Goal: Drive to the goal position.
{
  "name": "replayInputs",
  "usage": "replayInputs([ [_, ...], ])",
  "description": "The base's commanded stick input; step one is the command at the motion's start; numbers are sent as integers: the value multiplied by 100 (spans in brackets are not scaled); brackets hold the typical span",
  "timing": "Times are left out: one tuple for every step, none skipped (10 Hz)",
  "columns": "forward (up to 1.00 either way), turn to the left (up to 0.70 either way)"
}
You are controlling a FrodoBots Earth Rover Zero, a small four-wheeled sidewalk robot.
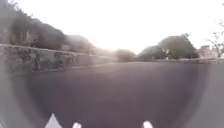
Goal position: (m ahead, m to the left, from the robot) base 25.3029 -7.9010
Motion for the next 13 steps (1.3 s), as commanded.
replayInputs([
  [70, 0],
  [70, 0],
  [70, 0],
  [70, -22],
  [70, -27],
  [70, -33],
  [70, -35],
  [70, -35],
  [70, -35],
  [70, -35],
  [70, -35],
  [70, -35],
  [70, -35],
])
